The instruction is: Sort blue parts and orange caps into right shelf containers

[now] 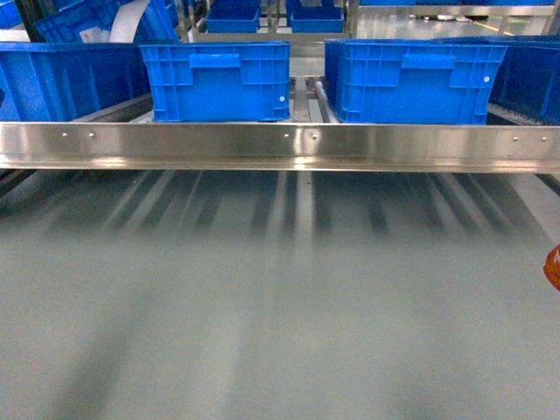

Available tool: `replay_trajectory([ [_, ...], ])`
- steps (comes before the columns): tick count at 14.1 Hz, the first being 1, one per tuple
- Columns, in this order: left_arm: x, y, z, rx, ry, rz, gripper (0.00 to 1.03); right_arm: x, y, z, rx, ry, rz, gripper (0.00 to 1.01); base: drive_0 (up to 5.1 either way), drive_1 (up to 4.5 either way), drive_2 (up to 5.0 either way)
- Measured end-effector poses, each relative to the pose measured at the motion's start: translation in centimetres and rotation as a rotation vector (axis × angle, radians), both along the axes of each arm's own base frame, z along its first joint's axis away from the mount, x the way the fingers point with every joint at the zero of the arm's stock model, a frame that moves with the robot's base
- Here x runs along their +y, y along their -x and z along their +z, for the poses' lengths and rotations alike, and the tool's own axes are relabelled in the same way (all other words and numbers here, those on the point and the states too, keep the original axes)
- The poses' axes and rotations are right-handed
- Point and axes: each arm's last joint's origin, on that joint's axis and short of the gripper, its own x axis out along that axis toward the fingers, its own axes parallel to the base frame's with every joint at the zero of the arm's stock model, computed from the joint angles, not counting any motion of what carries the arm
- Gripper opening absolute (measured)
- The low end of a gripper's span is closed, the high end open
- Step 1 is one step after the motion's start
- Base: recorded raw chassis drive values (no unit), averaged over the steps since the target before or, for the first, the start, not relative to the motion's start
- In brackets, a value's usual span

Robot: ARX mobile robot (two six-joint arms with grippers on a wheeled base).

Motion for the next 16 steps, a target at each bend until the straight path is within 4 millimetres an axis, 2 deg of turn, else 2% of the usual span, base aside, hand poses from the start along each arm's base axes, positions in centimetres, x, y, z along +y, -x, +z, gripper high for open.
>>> replay_trajectory([
  [6,-0.17,-0.01,-0.05,0.003,0.001,-0.009,0.44,-0.03,0.01,-0.04,0.004,0.002,-0.004,0.43,2.9,1.40,-5.2],
  [16,-0.13,-0.01,-0.01,0.001,0.000,-0.006,0.44,-0.03,0.00,-0.02,0.002,0.002,-0.005,0.43,0.2,4.39,-4.0],
])
